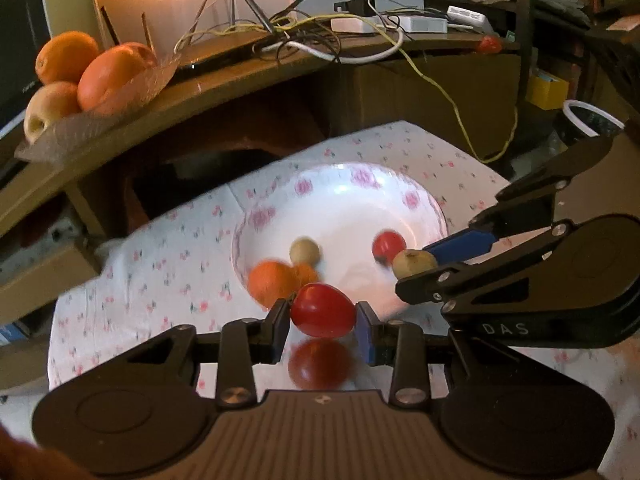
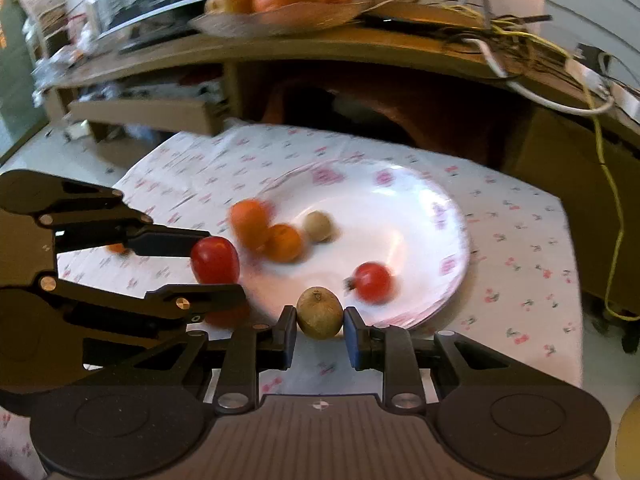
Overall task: Organize fruits
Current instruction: 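Carry the tomato in left tool to the bowl while right tool carries the pear, then open left tool releasing the tomato while right tool releases the pear in the bowl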
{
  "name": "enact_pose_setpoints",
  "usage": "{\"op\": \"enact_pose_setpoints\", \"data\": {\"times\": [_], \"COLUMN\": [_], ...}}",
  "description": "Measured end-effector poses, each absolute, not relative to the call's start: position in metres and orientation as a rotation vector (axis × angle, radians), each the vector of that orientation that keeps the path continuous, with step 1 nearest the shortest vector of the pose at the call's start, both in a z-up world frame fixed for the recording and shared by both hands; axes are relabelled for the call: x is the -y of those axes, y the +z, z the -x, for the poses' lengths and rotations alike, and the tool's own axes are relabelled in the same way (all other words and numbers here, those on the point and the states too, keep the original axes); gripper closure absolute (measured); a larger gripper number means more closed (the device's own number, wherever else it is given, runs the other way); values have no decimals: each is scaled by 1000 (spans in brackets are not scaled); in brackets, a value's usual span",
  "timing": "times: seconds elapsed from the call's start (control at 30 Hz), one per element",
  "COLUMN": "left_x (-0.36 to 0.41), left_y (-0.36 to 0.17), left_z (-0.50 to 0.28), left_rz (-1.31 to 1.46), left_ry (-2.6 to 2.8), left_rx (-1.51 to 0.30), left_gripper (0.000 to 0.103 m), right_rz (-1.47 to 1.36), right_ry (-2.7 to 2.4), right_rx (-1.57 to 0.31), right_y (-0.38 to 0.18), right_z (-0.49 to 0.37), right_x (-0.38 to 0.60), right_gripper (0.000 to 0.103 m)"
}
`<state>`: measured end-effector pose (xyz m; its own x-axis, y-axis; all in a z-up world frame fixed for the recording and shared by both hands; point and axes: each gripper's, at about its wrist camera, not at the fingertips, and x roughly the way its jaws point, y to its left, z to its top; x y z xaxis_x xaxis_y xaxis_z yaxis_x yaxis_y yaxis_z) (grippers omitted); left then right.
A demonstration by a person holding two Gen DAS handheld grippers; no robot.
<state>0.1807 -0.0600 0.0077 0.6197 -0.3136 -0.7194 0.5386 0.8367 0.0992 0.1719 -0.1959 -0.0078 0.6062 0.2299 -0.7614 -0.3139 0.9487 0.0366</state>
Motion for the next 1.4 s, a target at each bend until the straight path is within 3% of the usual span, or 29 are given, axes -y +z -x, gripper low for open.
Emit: {"op": "enact_pose_setpoints", "data": {"times": [0.63,1.4], "left_x": [86,74], "left_y": [2,11], "left_z": [-229,-237], "left_rz": [-307,-130], "left_ry": [-425,-460], "left_rx": [-748,-759], "left_gripper": [64,60], "right_rz": [73,2], "right_ry": [220,185], "right_rx": [-849,-798], "right_y": [-18,-8], "right_z": [-225,-231], "right_x": [218,229], "right_gripper": [74,69]}}
